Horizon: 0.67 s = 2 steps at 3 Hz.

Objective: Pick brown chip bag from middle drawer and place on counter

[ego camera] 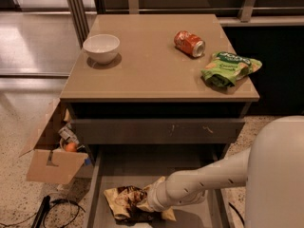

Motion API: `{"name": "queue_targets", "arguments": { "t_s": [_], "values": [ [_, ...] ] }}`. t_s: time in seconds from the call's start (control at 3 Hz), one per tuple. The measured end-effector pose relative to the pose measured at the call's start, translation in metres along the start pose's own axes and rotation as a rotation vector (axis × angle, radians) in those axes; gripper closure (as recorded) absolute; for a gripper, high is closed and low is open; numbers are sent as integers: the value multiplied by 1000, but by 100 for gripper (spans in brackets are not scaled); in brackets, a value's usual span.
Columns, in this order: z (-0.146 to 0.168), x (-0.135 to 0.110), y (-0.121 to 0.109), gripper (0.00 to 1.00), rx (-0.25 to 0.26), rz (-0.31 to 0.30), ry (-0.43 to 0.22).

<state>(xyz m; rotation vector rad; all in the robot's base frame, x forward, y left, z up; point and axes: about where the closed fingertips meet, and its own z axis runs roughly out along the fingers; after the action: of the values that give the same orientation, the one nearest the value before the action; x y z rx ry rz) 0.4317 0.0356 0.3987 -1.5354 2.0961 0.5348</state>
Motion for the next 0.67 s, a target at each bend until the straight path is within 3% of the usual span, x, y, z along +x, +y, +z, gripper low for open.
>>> {"name": "queue_targets", "arguments": {
  "t_s": [0.33,0.67],
  "values": [
    [-24,-26,-7,100,-11,-48,-23],
    [-69,-66,-15,100,-15,-127,-81]
  ]
}}
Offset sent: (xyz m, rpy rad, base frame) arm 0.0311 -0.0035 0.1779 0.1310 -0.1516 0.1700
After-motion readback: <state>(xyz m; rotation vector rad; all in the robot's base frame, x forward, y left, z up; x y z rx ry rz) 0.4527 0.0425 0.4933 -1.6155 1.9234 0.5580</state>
